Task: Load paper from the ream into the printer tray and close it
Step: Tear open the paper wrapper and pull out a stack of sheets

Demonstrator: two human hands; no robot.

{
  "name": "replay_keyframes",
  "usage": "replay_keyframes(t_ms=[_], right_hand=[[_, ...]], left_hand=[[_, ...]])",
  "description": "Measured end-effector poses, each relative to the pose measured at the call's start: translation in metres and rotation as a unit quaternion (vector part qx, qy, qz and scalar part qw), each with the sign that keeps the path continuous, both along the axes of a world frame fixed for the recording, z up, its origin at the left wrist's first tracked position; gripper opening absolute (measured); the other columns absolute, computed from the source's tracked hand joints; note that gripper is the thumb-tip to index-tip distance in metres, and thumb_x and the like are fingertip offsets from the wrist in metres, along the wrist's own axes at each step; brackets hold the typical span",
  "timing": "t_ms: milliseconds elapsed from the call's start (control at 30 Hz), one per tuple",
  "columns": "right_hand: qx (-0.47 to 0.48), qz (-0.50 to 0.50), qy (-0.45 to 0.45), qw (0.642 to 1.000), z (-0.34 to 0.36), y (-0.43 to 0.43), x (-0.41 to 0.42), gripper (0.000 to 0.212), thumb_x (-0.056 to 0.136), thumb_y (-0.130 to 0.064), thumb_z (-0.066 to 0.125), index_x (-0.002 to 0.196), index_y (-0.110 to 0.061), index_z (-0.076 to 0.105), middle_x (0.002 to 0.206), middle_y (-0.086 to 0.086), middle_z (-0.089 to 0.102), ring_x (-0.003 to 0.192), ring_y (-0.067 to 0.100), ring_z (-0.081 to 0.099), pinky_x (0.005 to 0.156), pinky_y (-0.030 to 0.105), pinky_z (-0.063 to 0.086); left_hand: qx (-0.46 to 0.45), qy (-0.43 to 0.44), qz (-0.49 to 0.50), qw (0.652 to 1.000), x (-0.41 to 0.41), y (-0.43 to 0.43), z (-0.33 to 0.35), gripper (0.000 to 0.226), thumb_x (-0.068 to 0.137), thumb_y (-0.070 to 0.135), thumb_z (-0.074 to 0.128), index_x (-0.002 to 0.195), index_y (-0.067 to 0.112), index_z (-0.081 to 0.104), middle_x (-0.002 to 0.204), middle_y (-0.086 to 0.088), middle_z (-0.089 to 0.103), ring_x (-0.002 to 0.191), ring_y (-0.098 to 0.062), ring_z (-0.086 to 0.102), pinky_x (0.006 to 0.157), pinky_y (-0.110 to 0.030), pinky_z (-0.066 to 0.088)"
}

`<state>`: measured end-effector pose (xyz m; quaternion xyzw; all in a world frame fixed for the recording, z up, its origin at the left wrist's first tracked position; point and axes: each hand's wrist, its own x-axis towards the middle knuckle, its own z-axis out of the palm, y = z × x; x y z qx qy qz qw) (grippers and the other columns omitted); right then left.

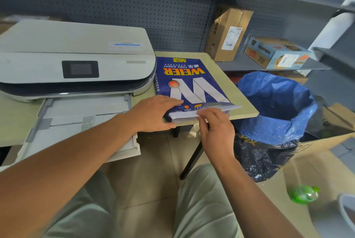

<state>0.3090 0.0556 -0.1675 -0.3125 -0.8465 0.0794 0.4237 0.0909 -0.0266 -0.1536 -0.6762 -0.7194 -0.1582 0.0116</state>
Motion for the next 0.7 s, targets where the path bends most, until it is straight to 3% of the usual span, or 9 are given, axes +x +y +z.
replay_keyframes(t_ms=[133,267,400,700], right_hand=[[-0.005,0.002,0.04,0.999,0.003,-0.013,0.019,0.015,0.092,-0.012,0.068,0.104,-0.014,0.076,0.107,0.001,0.071,0.094,0.021,0.069,0.081,0.04,0.059],[-0.01,0.007,0.076,0.997,0.005,-0.023,0.035,0.015,0.091,-0.007,0.069,0.103,-0.011,0.077,0.105,0.002,0.071,0.094,0.019,0.069,0.084,0.033,0.057],[-0.015,0.01,0.093,0.996,0.012,-0.032,0.044,0.015,0.091,-0.005,0.069,0.101,-0.011,0.079,0.104,0.002,0.07,0.094,0.015,0.069,0.083,0.024,0.056],[0.002,0.011,0.148,0.989,0.042,-0.061,0.067,0.012,0.088,0.0,0.07,0.096,-0.004,0.078,0.098,0.012,0.07,0.095,0.01,0.065,0.088,0.005,0.042]], left_hand=[[-0.032,-0.032,-0.037,0.998,-0.01,-0.009,0.01,0.075,0.087,0.069,0.055,0.152,0.043,0.029,0.156,0.012,0.042,0.142,-0.01,0.038,0.11,-0.036,0.044],[-0.026,-0.054,-0.072,0.996,-0.02,-0.019,0.004,0.062,0.094,0.06,0.051,0.151,0.04,0.034,0.156,0.014,0.042,0.143,-0.006,0.034,0.116,-0.035,0.038],[0.01,-0.077,-0.076,0.994,-0.018,-0.018,0.004,0.057,0.094,0.056,0.047,0.147,0.035,0.045,0.145,0.01,0.055,0.13,-0.008,0.049,0.108,-0.037,0.044],[0.068,-0.117,-0.1,0.986,-0.016,-0.028,0.006,0.052,0.093,0.043,0.045,0.14,0.025,0.055,0.133,0.003,0.064,0.12,-0.014,0.056,0.103,-0.039,0.046]])
